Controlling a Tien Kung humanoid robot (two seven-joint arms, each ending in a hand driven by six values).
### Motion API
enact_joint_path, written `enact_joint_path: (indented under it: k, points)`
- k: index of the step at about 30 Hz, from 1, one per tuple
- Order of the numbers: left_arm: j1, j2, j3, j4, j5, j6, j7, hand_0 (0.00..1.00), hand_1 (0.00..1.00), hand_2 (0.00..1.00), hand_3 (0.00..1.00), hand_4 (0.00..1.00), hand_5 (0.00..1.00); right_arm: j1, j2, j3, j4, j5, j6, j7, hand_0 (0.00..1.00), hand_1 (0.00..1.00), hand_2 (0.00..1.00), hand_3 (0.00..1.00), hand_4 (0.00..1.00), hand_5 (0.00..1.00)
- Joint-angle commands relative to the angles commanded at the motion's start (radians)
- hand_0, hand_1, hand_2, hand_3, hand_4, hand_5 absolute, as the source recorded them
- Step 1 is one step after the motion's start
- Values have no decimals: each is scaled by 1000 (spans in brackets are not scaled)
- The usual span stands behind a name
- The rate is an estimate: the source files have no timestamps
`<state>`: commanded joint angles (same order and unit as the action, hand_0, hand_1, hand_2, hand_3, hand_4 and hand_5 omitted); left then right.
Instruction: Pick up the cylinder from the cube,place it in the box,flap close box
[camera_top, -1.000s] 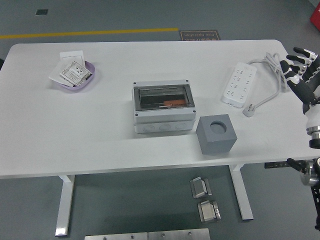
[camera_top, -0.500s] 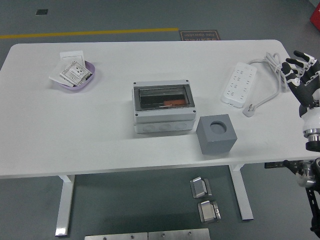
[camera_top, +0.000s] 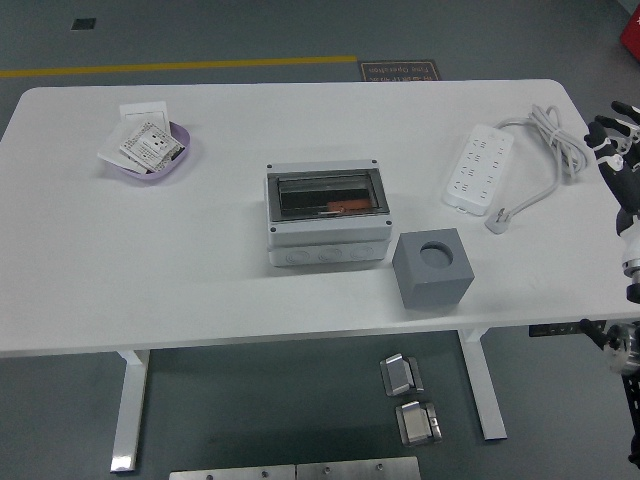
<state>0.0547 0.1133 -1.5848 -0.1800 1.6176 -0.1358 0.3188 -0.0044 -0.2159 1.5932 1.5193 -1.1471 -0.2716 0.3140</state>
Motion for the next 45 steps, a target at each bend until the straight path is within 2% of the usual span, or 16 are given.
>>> enact_joint_path:
  k: [45]
  points:
    - [-5, -10, 16, 0, -6, 3, 6, 668, 715, 631, 674, 671, 355, -22, 19, 61, -8, -14, -22, 14, 618, 464, 593, 677, 919, 367]
